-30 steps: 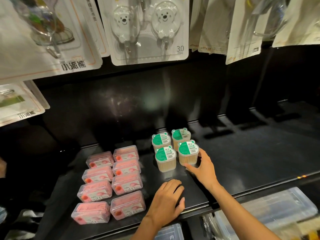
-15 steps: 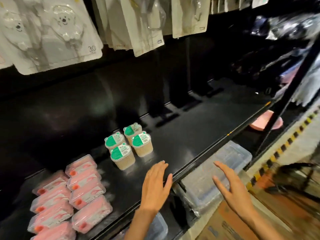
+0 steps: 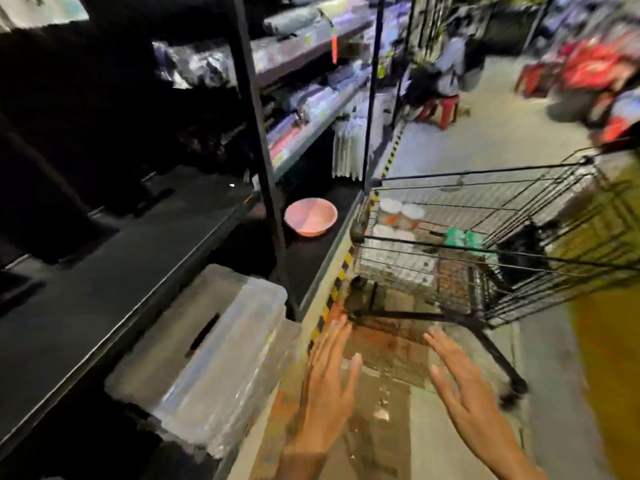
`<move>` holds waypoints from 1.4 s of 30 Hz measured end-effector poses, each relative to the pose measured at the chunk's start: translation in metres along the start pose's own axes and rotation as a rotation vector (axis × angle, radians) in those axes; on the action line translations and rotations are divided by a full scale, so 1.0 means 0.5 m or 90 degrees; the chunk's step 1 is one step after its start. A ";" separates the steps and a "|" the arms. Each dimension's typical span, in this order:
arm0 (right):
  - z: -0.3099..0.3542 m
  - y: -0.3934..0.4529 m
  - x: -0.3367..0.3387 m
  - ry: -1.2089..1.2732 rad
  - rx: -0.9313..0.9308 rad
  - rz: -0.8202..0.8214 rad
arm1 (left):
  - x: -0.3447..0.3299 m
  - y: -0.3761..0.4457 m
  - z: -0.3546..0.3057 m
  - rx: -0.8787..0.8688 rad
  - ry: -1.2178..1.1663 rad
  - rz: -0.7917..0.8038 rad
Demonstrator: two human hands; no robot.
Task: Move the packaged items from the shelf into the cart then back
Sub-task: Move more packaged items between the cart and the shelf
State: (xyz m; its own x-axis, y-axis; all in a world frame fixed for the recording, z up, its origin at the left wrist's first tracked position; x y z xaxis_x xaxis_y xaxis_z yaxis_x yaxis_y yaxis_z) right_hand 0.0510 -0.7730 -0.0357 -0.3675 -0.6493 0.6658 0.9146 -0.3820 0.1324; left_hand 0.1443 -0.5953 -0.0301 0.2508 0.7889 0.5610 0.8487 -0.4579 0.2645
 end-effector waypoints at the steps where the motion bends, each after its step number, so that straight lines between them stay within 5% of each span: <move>1: -0.037 -0.006 0.039 0.000 -0.021 -0.006 | -0.046 0.009 -0.028 -0.002 -0.010 0.011; 13: -0.291 0.052 0.258 0.025 -0.155 -0.110 | -0.367 0.196 -0.173 -0.041 0.023 0.173; 22: -0.452 0.288 0.344 0.066 -0.220 -0.180 | -0.536 0.463 -0.178 -0.067 0.005 0.192; 33: -0.713 0.717 0.376 0.075 -0.368 -0.145 | -0.820 0.901 -0.076 0.006 -0.010 0.298; 42: -1.032 0.870 0.198 0.256 -0.601 -0.112 | -1.051 1.031 0.140 0.156 0.007 0.364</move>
State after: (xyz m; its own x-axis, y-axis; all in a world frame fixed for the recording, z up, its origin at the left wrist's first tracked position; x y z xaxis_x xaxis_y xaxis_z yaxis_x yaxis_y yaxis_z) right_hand 0.3255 -1.3427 -0.2913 -0.6702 -0.6396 0.3765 0.4028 -0.7395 -0.5393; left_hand 0.4826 -1.2169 -0.2435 0.6937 0.4417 0.5690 0.6639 -0.6985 -0.2671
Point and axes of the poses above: each hand's wrist, its own y-axis towards the middle knuckle, its own x-axis out of the back of the hand, z = x × y, the point moved 10 cm from there along y, towards the middle knuckle, and after that the axes turned 1 degree about -y, right-handed, at the moved point
